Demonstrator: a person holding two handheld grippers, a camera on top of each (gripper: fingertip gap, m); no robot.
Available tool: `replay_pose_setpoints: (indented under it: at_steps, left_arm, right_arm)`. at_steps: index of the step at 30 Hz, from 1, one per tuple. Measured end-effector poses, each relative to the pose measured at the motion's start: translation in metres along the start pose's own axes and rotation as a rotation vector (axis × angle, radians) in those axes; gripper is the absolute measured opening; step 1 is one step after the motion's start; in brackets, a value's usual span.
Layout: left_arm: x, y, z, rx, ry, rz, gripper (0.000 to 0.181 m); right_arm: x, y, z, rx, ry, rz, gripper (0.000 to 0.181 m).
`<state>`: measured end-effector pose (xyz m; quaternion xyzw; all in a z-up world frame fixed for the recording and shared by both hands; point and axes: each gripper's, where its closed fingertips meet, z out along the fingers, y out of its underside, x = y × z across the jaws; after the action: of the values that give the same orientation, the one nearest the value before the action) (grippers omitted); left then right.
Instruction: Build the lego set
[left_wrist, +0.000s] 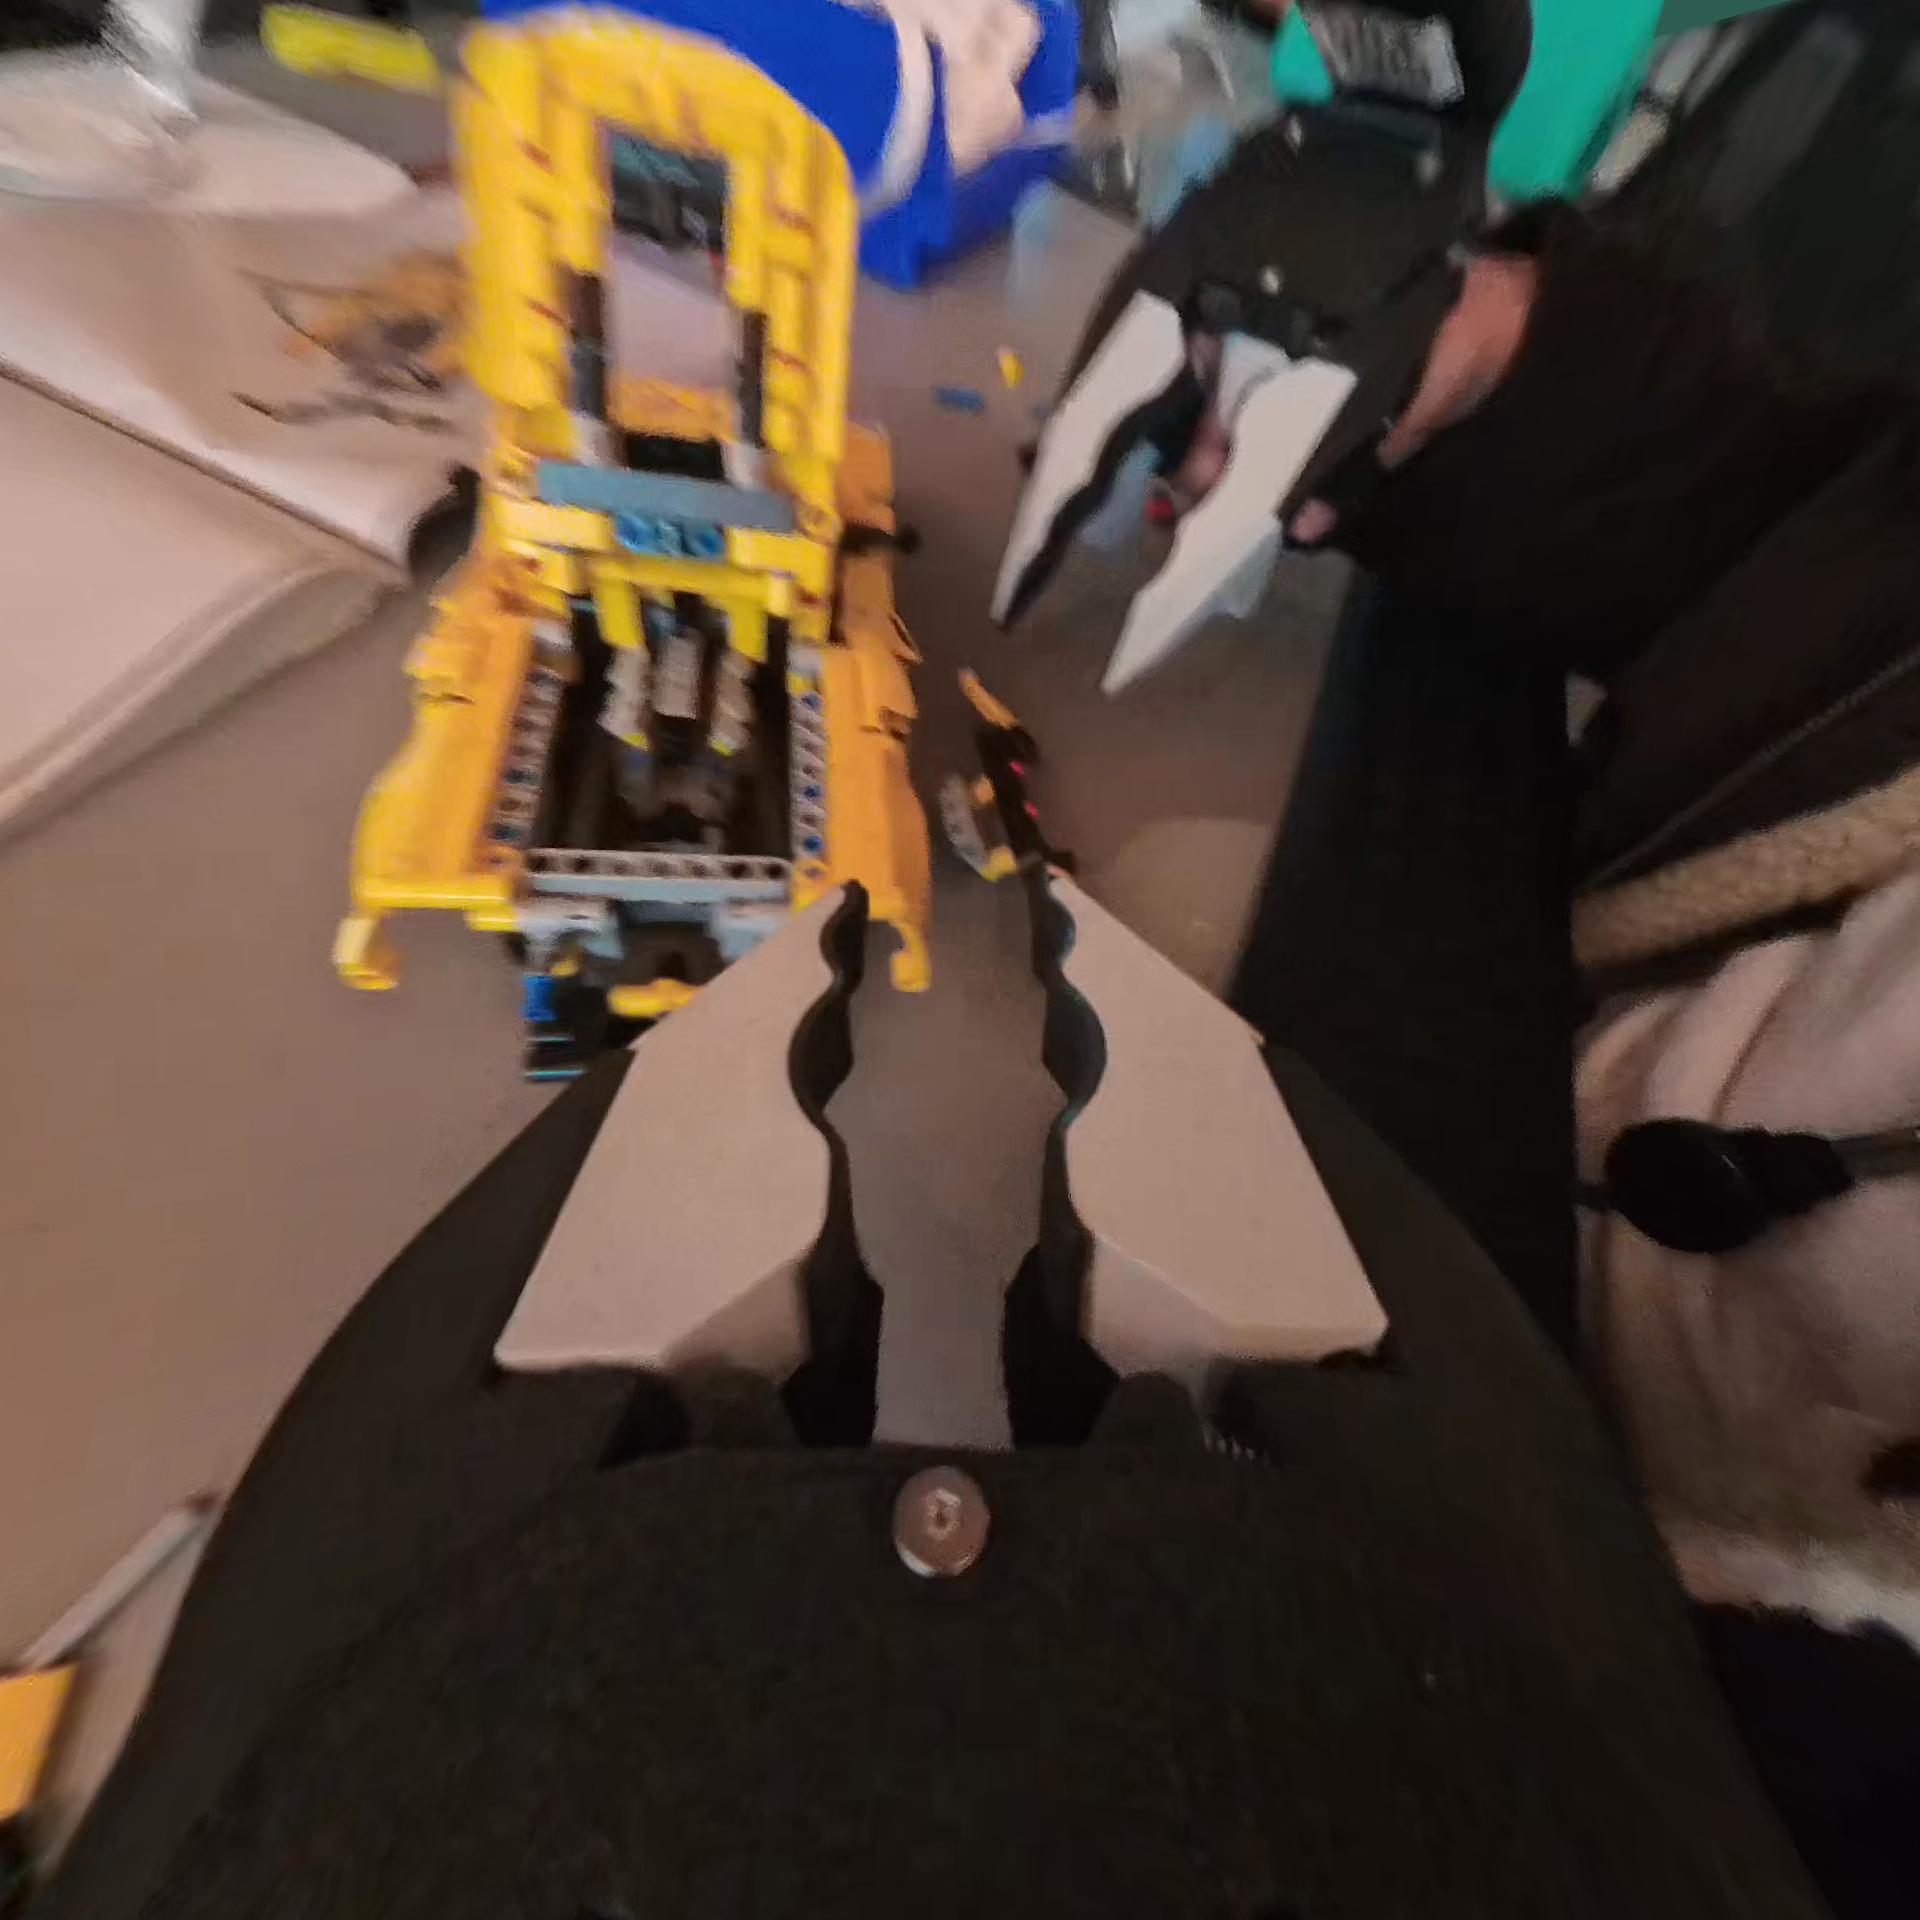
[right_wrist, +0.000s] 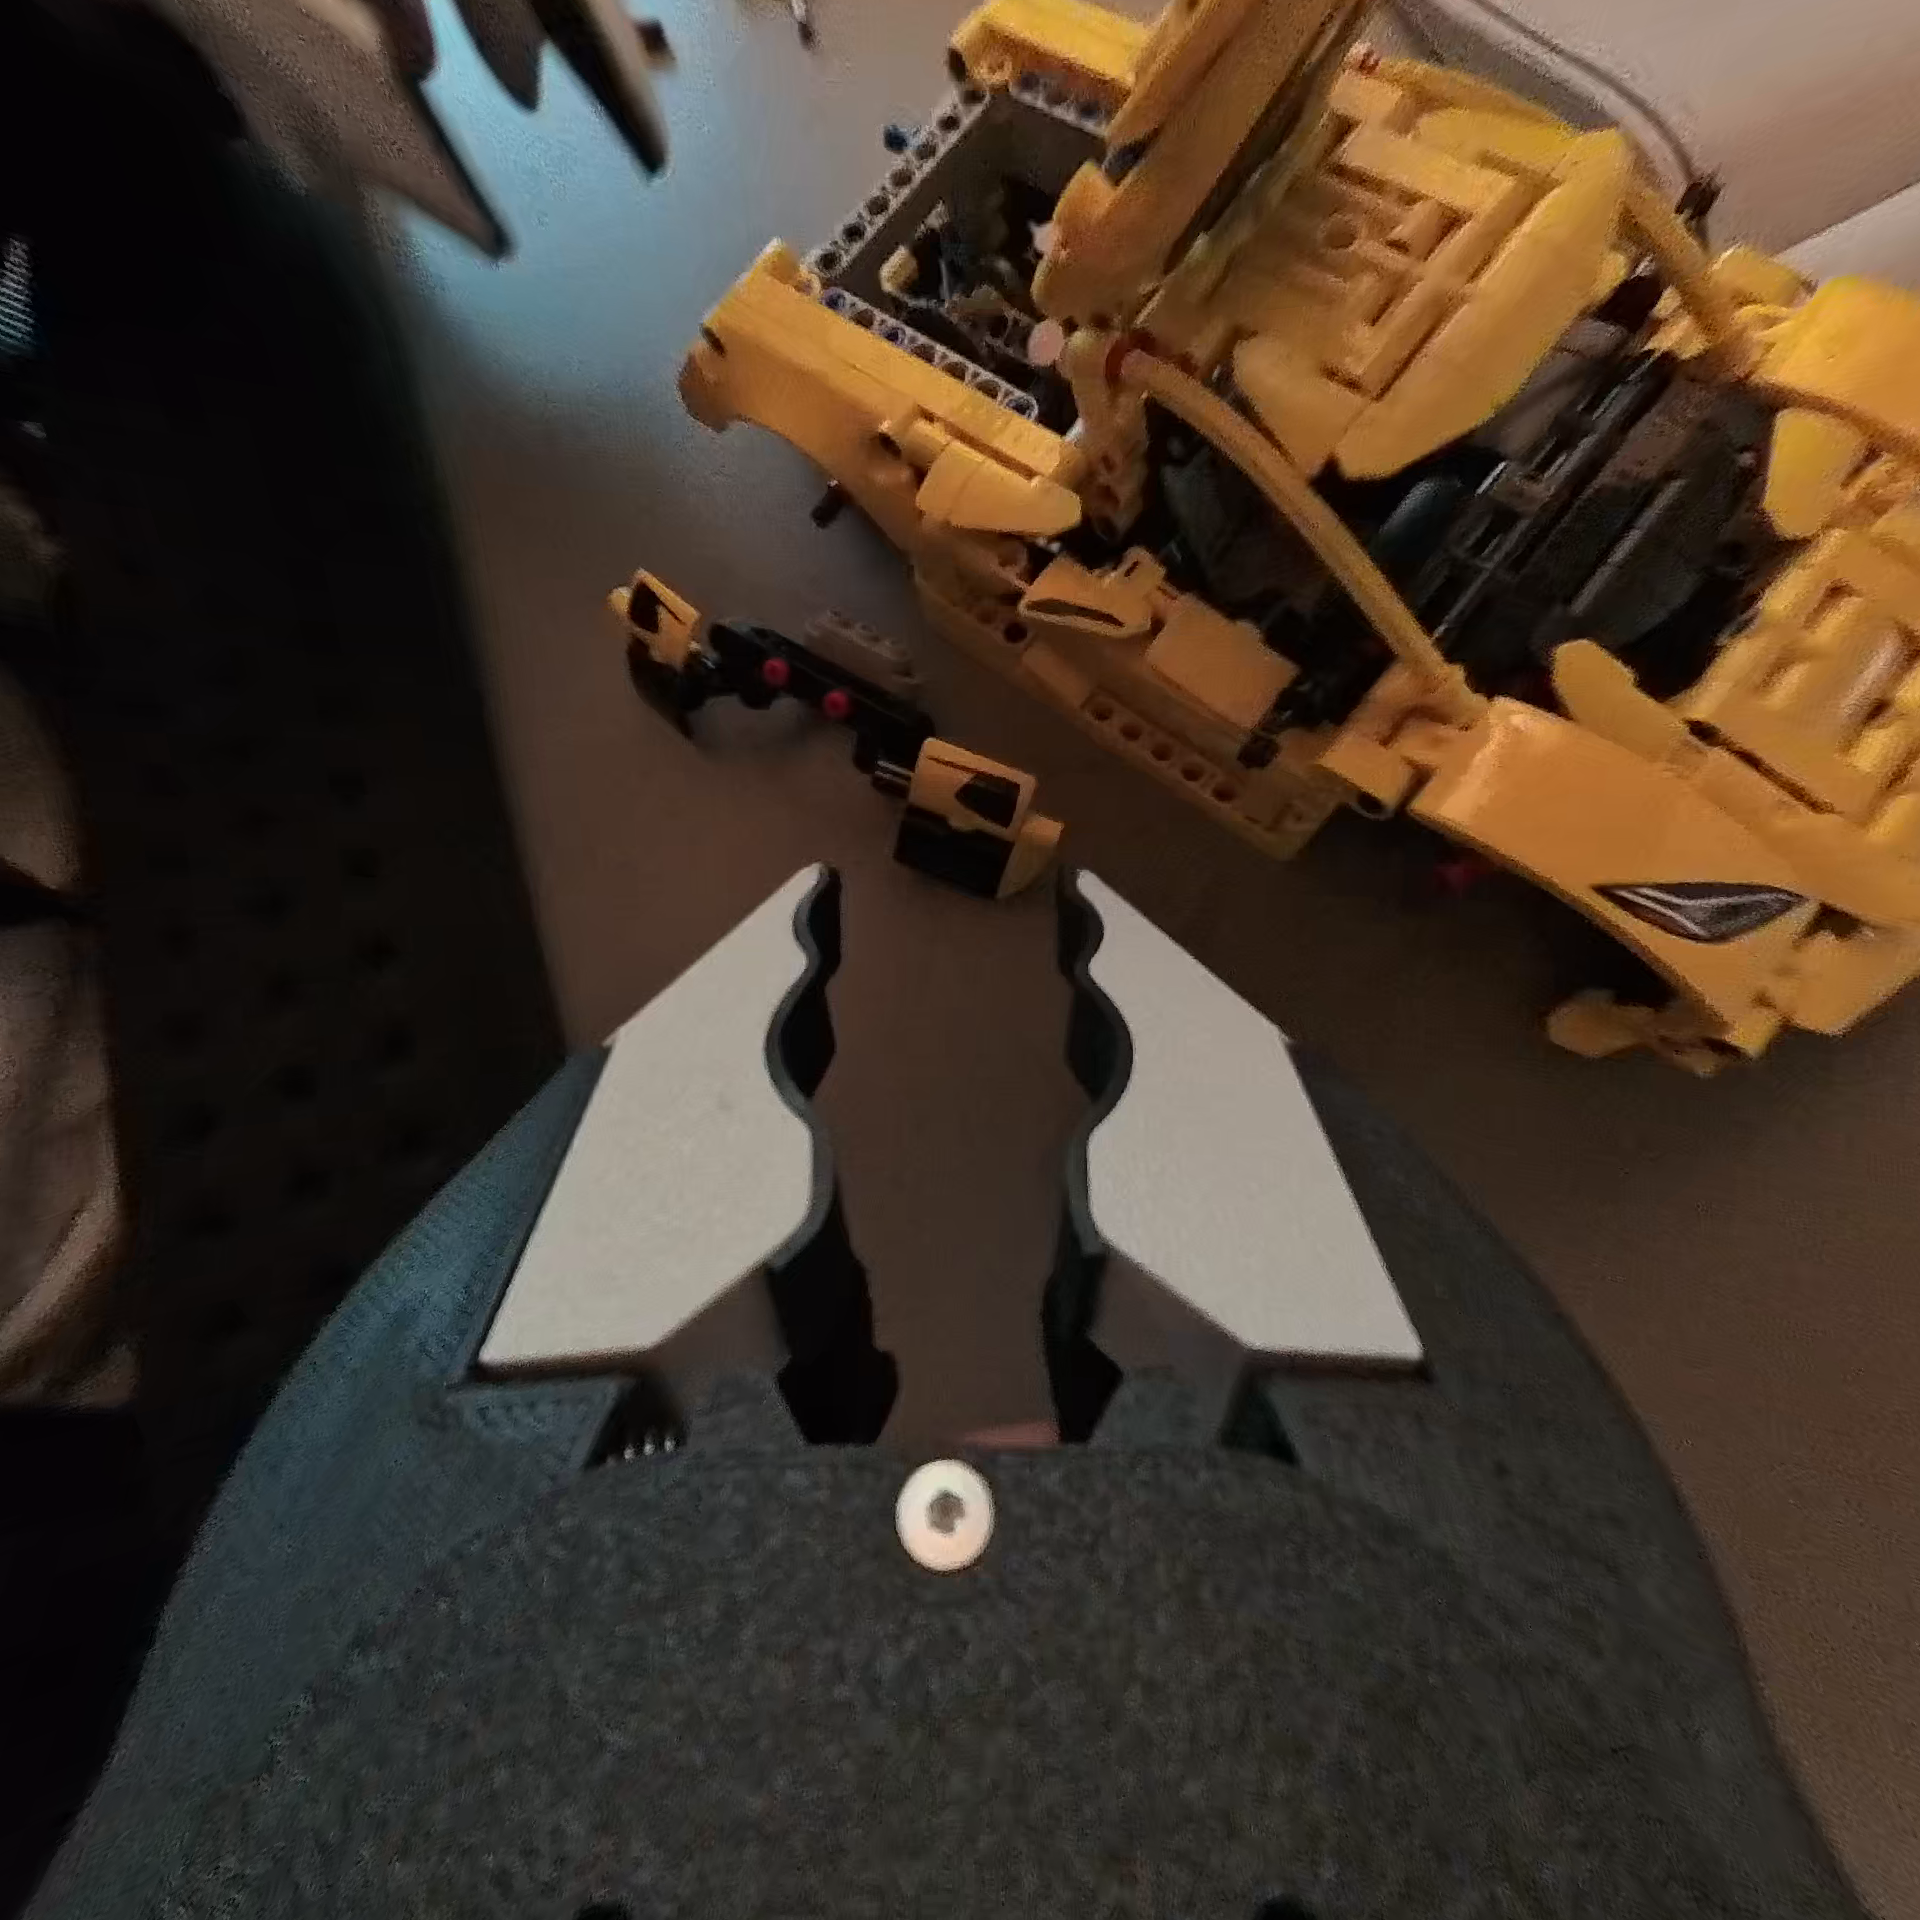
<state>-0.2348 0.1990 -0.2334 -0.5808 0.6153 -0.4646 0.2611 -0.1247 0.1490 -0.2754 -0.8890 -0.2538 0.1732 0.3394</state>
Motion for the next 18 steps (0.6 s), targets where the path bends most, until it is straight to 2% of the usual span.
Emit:
replay_pose_setpoints:
  at_steps: [4,8,12,16,18]
  left_arm:
    - [0.024,0.026,0.027,-0.187,0.044,0.041,0.032]
    - [0.029,0.028,0.04,-0.205,0.029,0.029,0.032]
    - [0.025,0.028,0.047,-0.239,-0.026,0.022,0.032]
    - [0.028,0.029,0.054,-0.28,-0.052,0.059,0.032]
    - [0.027,0.03,0.056,-0.305,-0.075,0.093,0.032]
  right_arm:
    - [0.0,-0.015,0.011,0.072,0.027,-0.039,0.041]
    - [0.006,-0.008,0.02,0.041,0.022,-0.032,0.043]
    - [-0.003,0.003,0.025,-0.004,-0.042,0.016,0.038]
    - [-0.023,0.004,0.018,0.006,-0.088,-0.001,0.017]
    - [-0.029,0.004,0.018,0.016,-0.084,-0.011,0.014]
